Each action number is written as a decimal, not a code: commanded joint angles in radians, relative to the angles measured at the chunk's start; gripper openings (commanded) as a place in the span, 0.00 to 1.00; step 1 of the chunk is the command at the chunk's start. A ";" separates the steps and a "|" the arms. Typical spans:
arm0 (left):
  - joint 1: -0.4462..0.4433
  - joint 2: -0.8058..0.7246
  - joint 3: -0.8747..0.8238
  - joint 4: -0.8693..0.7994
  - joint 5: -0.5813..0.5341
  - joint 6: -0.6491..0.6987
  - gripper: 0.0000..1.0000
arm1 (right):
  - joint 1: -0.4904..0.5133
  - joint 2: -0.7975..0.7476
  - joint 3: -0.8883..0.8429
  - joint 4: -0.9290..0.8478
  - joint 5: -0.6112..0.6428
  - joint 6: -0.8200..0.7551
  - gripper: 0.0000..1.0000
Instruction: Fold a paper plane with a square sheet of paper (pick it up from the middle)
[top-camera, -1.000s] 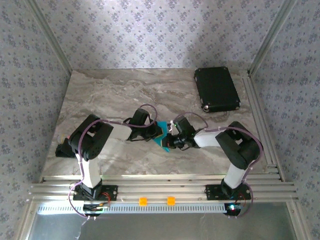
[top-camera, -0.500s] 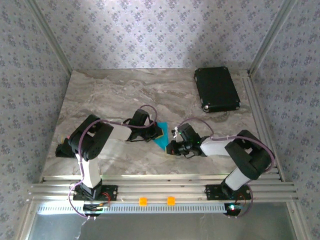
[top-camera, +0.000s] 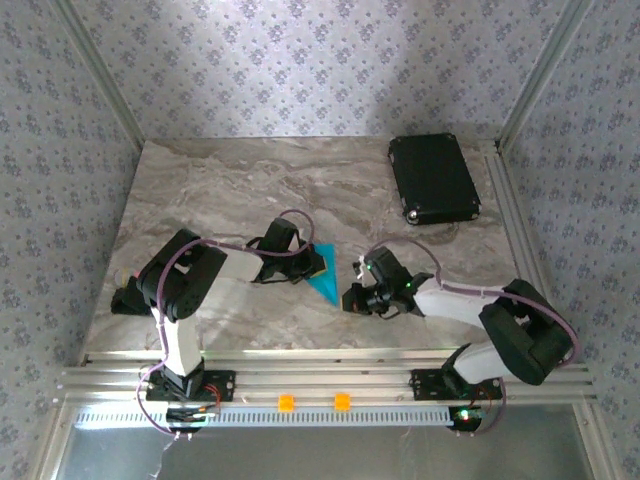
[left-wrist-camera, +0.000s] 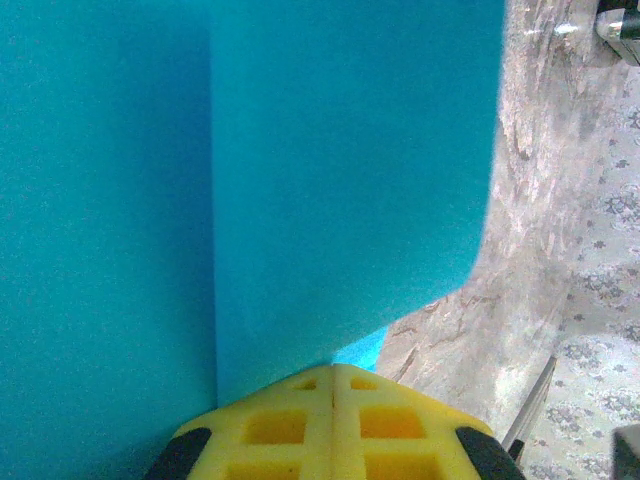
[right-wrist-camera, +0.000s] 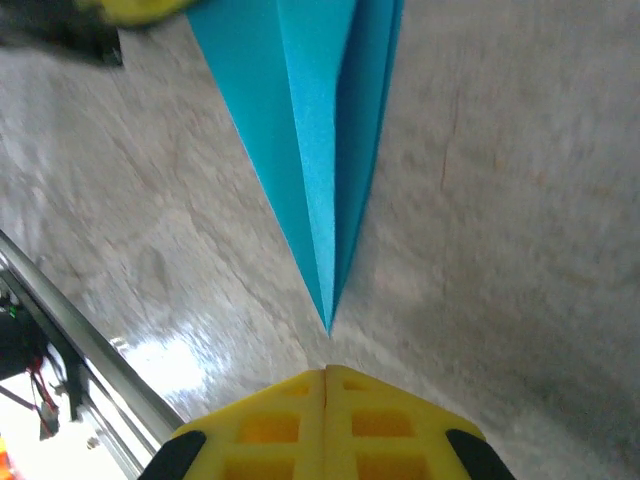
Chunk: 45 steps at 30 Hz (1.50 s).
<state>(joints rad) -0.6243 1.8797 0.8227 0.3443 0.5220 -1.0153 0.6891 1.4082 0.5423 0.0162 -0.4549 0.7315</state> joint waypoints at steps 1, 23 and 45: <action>-0.006 0.044 -0.030 -0.085 -0.100 0.004 0.05 | -0.032 0.068 0.096 0.007 -0.036 0.019 0.01; -0.006 0.027 -0.007 -0.088 -0.093 0.004 0.05 | -0.018 0.373 0.122 0.065 0.042 0.026 0.01; -0.063 -0.113 -0.036 -0.077 -0.030 0.101 0.08 | -0.038 0.305 0.074 -0.062 -0.022 -0.089 0.00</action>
<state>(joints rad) -0.6773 1.7580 0.7692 0.2863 0.4824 -0.9504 0.6540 1.6752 0.6571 0.1440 -0.5335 0.6640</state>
